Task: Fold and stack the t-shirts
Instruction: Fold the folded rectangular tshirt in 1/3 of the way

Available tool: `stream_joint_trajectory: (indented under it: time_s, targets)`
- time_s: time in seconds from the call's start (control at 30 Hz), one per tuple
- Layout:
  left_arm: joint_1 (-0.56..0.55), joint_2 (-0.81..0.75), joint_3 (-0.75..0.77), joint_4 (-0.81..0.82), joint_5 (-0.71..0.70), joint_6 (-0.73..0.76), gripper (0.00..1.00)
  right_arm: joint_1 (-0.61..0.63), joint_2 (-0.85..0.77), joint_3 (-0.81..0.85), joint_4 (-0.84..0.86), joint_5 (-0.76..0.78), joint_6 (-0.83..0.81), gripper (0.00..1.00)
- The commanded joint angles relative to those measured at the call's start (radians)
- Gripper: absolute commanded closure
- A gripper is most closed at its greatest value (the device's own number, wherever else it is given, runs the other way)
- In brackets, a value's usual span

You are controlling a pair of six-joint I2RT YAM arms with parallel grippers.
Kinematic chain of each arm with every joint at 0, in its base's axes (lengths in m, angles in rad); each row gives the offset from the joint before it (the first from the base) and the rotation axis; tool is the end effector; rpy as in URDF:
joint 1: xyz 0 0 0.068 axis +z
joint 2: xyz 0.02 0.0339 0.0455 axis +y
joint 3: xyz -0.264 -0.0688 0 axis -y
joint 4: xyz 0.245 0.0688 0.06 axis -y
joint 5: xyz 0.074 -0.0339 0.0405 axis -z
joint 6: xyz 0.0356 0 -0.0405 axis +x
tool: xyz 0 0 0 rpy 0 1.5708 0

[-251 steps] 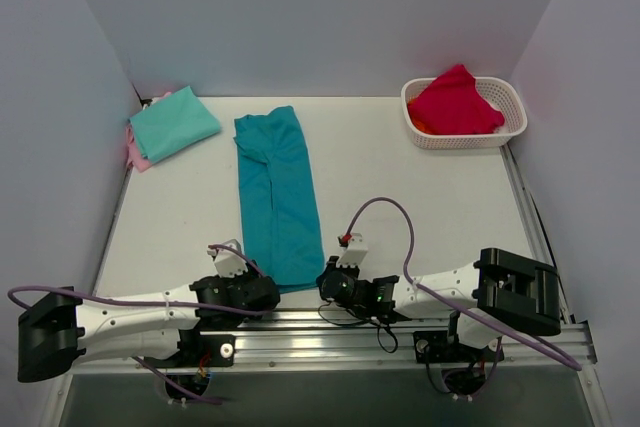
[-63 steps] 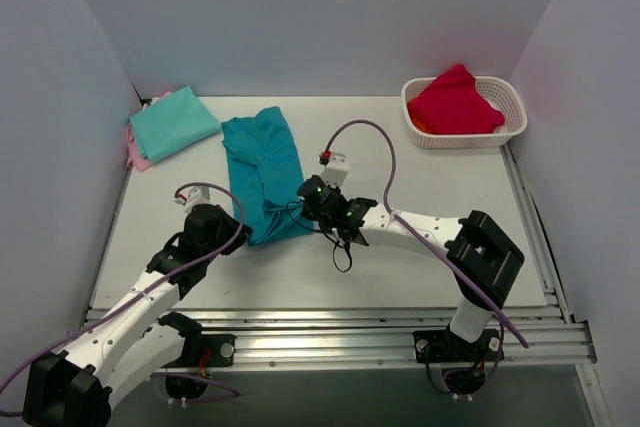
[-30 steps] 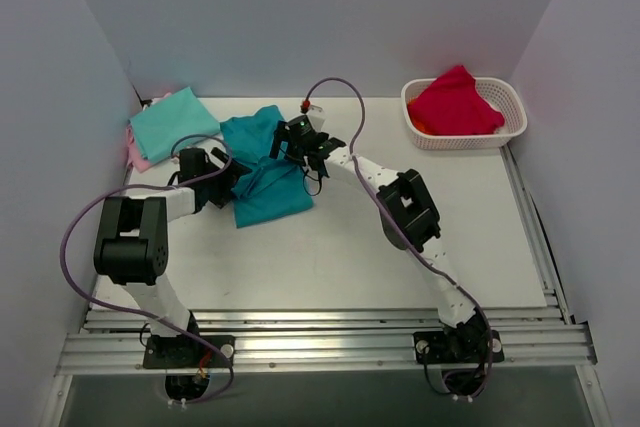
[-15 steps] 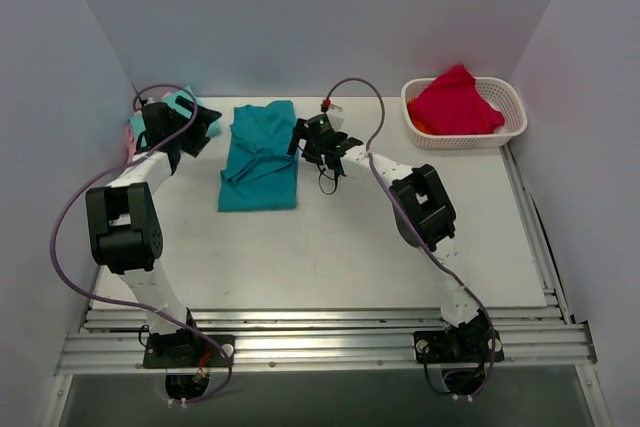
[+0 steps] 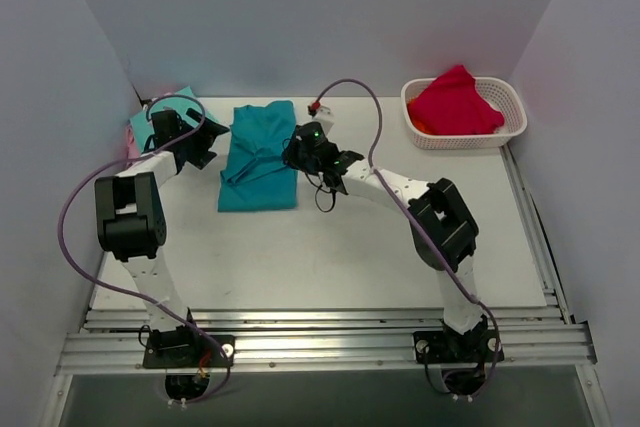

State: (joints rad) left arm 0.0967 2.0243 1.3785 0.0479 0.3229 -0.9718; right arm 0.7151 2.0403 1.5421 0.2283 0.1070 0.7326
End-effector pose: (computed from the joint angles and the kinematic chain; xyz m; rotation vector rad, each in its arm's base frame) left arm 0.4555 0.0328 0.1906 -0.9796 2.0367 -0.8367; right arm 0.3715 0.3176 0.2554 0.0959 1.9369 0.8987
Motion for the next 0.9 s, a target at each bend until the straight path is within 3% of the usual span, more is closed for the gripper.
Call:
stream_joint_trajectory:
  time_s: [0.0, 0.07, 0.4, 0.87]
  targets:
    - [0.037, -0.139, -0.054, 0.081, -0.002, 0.042, 0.01, 0.066, 0.07, 0.131, -0.01, -0.024, 0.008, 0.9]
    - [0.058, -0.179, -0.103, 0.108, 0.015, 0.042, 0.01, 0.096, 0.134, 0.174, -0.033, -0.032, 0.014, 0.93]
    - [0.098, -0.243, -0.164, 0.15, 0.039, 0.041, 0.01, 0.122, 0.284, 0.305, -0.05, -0.047, 0.045, 0.47]
    - [0.129, -0.211, -0.199, 0.221, 0.074, 0.012, 0.0, 0.087, 0.394, 0.415, -0.079, -0.059, 0.047, 0.53]
